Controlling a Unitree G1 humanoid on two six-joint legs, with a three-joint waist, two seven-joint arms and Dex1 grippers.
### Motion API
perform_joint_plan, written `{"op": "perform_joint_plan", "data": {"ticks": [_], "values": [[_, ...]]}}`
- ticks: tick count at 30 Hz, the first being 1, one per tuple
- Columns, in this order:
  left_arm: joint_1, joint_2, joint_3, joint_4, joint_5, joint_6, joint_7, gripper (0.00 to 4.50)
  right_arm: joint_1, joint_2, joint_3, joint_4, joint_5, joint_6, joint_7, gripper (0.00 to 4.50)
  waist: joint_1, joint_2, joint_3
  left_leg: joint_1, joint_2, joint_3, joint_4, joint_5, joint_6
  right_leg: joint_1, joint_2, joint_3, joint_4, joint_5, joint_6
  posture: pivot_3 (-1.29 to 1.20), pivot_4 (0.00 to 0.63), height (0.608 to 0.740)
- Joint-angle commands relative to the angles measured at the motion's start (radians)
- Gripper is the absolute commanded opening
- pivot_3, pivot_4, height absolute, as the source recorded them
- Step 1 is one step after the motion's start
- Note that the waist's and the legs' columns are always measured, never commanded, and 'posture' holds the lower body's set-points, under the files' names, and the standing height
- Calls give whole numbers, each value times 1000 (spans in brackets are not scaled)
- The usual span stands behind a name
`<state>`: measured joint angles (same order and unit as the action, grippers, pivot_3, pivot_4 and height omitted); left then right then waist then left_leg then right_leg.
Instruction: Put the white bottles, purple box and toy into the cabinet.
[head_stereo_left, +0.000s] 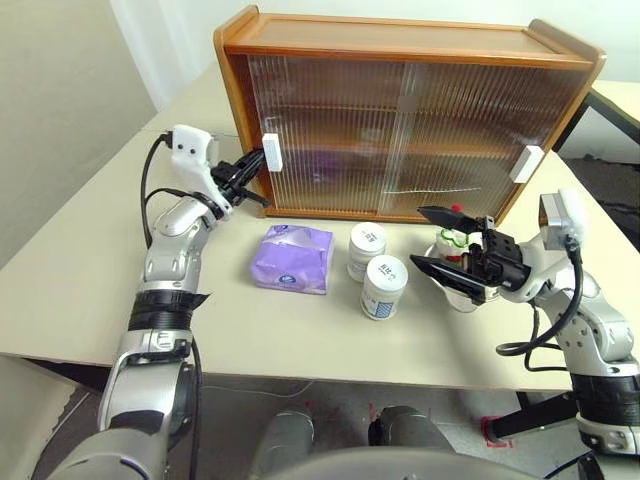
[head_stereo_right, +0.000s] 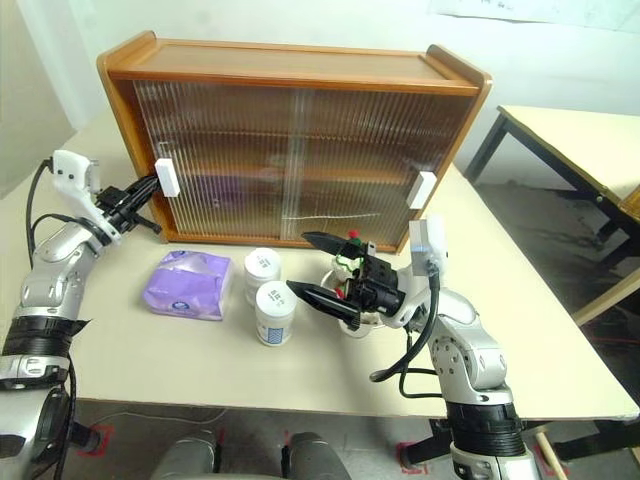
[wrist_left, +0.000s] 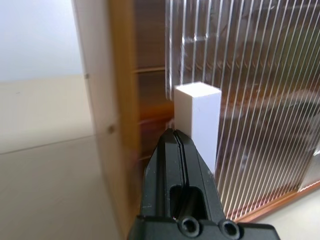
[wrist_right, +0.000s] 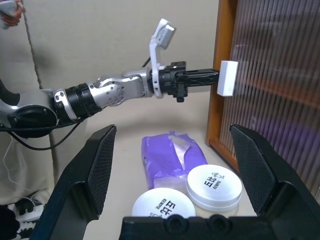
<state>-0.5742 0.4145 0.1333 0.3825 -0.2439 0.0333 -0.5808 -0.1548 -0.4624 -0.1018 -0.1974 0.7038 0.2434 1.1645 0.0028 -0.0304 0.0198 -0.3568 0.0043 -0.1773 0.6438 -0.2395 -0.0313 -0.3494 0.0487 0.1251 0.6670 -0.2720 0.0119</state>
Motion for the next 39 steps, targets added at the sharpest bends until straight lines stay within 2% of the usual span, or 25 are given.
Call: {"op": "perform_joint_plan", "data": {"ticks": [1,9,19,30,39], "values": [[-45,-21,-38,41,23,-17,-20,26,-3,7,6,11,-15,-17,-14,4500,-1,0,0,0,0,0,0,0,0,0,0,0,0,0,0,-50,0,740],[-96,-98,-100,69,33,-22,-59,26,2,33,3,21,-39,-38,-73,4500,-2,0,0,0,0,0,0,0,0,0,0,0,-1,0,2,-68,0,740],[-168,-236,-183,118,58,-17,-72,26,-2,-9,-34,63,-20,-57,-41,4500,-13,0,0,-5,-1,-1,7,-1,2,1,0,1,-1,1,5,-103,0,740],[-189,-255,-188,147,62,-25,-92,26,-20,35,-31,6,81,-6,-33,4500,-33,0,0,-8,-2,-1,16,-4,6,2,0,1,-2,2,8,-98,0,740],[-153,-291,-208,84,55,-1,-88,26,-47,40,-6,38,60,4,-35,4500,-31,0,0,-8,-2,-1,16,-4,6,2,0,1,-2,1,9,-71,0,740]]}}
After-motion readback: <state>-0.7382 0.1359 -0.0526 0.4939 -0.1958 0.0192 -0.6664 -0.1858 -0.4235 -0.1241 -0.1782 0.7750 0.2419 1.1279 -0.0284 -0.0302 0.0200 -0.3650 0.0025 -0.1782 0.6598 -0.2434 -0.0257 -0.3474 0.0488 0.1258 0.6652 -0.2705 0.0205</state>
